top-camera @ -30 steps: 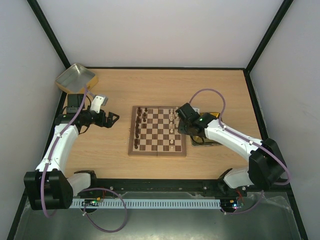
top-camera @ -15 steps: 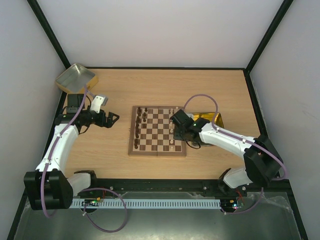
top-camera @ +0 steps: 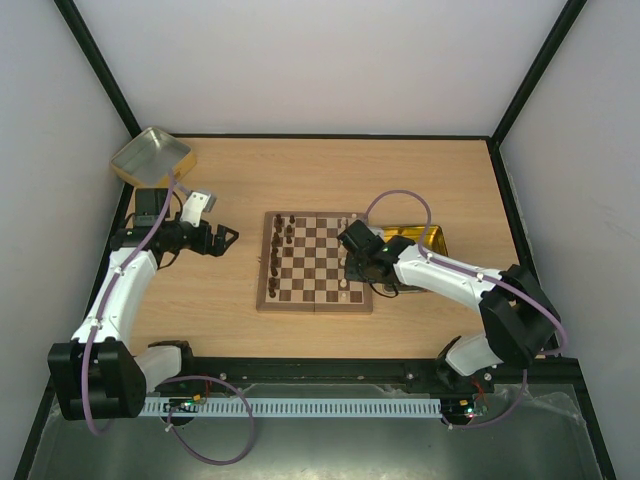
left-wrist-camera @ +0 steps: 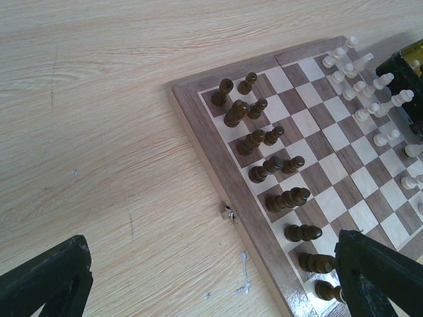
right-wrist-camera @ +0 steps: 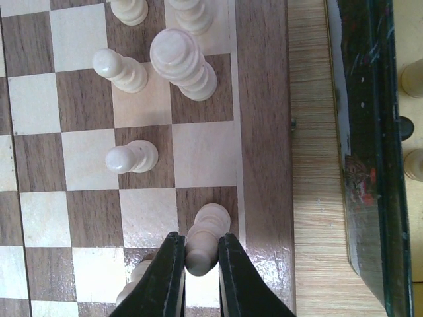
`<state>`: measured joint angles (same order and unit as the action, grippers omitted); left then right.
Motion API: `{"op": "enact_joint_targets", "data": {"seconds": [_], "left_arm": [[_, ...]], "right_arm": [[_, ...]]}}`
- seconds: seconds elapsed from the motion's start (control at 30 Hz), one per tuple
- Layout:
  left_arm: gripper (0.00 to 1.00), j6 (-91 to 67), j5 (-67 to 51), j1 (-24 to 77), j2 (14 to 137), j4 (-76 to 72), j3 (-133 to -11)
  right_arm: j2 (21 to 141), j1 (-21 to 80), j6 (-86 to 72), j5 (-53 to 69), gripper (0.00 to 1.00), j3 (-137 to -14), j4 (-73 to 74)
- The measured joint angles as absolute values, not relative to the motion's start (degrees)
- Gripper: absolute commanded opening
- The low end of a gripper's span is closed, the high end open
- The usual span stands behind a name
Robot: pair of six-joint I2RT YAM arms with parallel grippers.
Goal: Set up the chess pieces on the board
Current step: Place the chess piece on the chessboard.
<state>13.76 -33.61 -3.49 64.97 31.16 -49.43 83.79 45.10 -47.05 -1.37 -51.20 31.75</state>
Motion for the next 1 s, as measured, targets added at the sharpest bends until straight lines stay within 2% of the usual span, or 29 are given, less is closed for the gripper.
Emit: {"op": "enact_joint_targets", "data": {"seconds": [0.37,0.7,1.0], "left_arm": [[0.99,13.76,-33.61,-3.4,64.97,31.16,-49.43],[0.99,13.8,-33.61,-3.4,64.99,31.18,-49.43],[0.99,13.82,-33.61,-3.38,64.99,31.16,-49.43]], "right_arm": [[84.73,45.12,-47.03,-0.89,0.09,-51.2,30.92],[84.84,45.15,-46.89,-0.8,0.22,-51.2,30.81],[84.82,45.15,-46.94,-0.43,0.26,-52.1,30.85]]}}
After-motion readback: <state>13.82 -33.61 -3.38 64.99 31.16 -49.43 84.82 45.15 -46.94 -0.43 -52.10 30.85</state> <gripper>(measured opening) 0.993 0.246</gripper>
